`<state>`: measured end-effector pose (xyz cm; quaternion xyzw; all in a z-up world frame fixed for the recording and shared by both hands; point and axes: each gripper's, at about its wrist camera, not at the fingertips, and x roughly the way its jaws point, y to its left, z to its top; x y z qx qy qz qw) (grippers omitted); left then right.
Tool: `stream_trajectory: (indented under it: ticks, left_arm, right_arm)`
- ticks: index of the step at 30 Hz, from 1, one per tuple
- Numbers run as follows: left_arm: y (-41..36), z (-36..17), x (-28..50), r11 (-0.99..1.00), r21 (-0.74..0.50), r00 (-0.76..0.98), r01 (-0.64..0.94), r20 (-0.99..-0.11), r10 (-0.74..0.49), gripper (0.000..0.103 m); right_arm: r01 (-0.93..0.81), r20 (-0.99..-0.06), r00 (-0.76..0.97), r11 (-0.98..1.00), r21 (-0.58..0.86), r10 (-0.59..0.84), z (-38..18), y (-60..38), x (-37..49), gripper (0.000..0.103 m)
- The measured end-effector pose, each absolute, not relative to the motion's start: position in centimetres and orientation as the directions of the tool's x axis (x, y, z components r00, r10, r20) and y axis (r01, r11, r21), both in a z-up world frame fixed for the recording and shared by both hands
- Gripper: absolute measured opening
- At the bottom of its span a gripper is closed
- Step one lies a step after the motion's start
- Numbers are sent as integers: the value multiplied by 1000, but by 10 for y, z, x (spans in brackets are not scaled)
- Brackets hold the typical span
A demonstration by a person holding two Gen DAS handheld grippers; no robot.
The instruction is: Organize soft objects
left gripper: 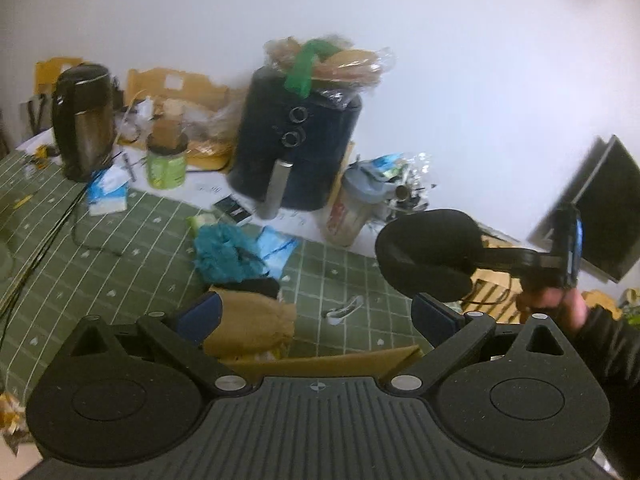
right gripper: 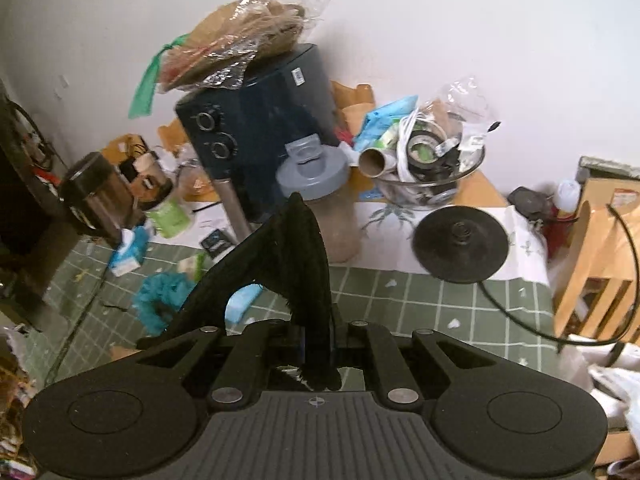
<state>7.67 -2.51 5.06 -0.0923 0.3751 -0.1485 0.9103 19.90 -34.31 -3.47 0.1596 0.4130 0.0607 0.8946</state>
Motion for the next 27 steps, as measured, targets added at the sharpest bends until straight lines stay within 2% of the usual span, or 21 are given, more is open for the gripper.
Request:
stream_trajectory:
  ticks: [9, 16, 27]
  left_arm:
    - [-35, 64, 63, 959, -243, 705, 142, -656, -271, 103]
    - [-26, 76, 61, 975, -210, 736, 73, -648, -194, 103]
    - [-13, 81, 67, 995, -90, 761, 31, -644, -82, 103]
  right_arm:
    - [-41, -663, 687, 928, 371, 296, -23, -351, 184, 12]
    - [-113, -631, 715, 941, 319, 300, 5, -356, 169, 12]
    - [-153, -608, 721, 932, 329, 333, 20, -351, 144, 12]
